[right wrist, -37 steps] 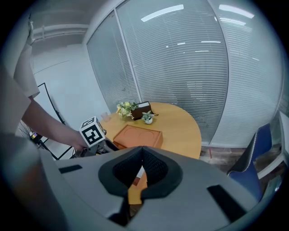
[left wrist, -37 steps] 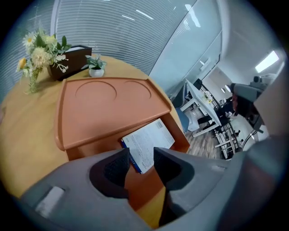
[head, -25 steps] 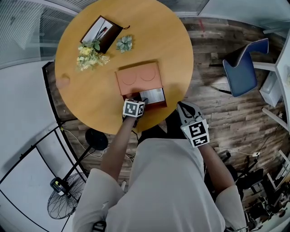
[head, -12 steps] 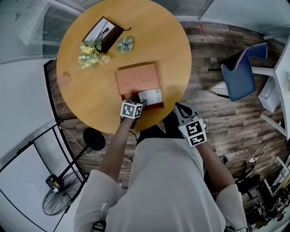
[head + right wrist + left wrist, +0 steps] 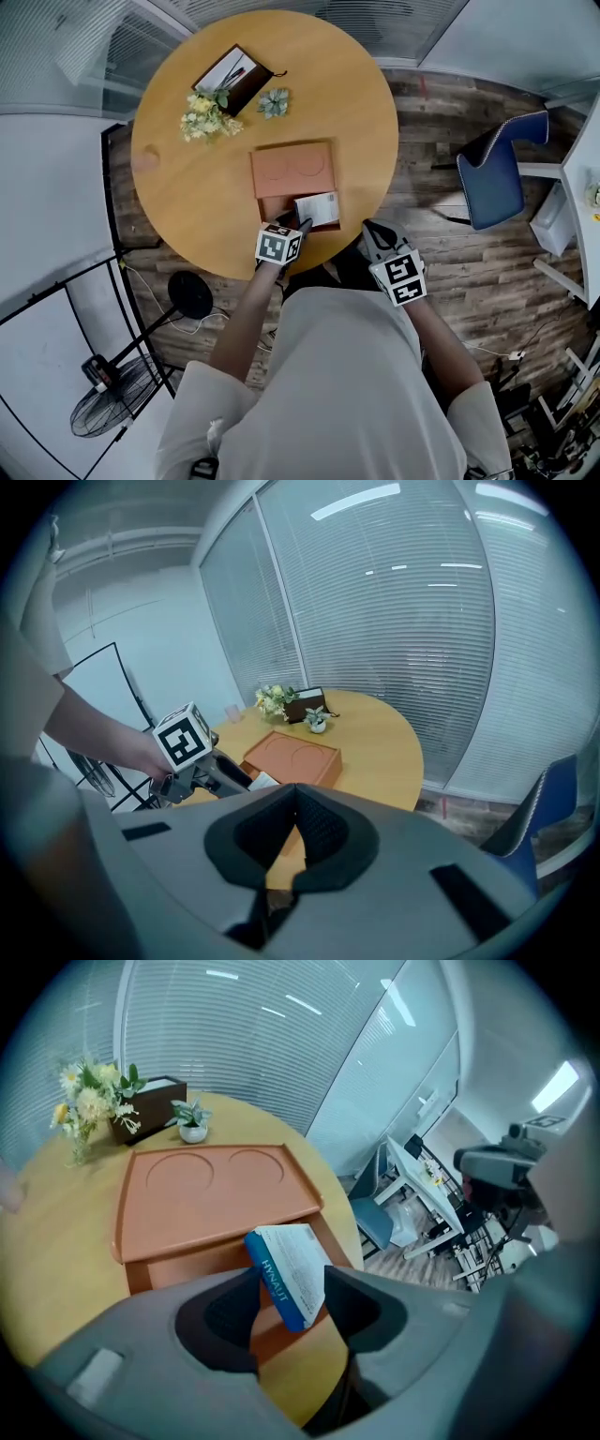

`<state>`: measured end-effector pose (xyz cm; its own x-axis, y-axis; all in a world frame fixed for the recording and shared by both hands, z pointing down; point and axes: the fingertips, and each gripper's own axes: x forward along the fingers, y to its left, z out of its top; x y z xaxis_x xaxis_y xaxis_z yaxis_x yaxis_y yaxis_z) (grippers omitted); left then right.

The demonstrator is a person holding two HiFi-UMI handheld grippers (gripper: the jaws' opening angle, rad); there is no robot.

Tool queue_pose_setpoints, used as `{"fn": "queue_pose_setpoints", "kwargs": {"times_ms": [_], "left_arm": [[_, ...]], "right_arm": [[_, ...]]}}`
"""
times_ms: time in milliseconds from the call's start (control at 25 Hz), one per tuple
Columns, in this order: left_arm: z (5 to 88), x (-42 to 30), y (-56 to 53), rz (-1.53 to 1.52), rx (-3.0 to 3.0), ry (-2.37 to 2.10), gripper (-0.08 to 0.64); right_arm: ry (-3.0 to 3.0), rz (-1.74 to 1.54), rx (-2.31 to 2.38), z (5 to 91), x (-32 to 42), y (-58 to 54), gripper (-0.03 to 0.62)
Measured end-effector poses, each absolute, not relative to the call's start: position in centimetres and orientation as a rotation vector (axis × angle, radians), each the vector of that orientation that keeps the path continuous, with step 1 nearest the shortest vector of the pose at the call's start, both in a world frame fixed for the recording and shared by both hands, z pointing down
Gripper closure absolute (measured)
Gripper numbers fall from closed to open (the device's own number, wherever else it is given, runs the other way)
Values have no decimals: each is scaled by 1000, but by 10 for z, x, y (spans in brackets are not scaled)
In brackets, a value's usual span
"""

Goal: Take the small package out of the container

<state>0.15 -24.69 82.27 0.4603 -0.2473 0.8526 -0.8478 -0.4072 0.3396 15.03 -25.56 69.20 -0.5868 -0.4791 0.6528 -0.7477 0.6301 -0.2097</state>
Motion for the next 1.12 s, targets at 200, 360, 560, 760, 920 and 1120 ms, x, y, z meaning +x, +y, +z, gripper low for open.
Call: {"fn": "queue_pose_setpoints", "kwargs": {"times_ms": [200, 360, 560, 760, 920, 1120], "left_arm": [[802, 15, -250, 844, 1976, -1006, 357], [795, 23, -255, 771, 2011, -1083, 357], [792, 28, -258, 720, 2028, -1164, 357], [801, 41, -256, 683, 2013, -1149, 357], [815, 46, -253, 755, 1975, -1163, 372], [807, 40, -256, 725, 1923, -1203, 482]], "right_arm": [[-2315, 620, 958, 686, 149, -251, 591], [-2318, 618, 967, 683, 150, -245, 591], [-2310, 612, 983, 683, 157, -236, 591], [-2303, 616, 1004, 683, 164, -231, 591], [-2303, 612, 1021, 683, 169, -227, 591], [-2311, 602, 1045, 676, 178, -226, 591]]}}
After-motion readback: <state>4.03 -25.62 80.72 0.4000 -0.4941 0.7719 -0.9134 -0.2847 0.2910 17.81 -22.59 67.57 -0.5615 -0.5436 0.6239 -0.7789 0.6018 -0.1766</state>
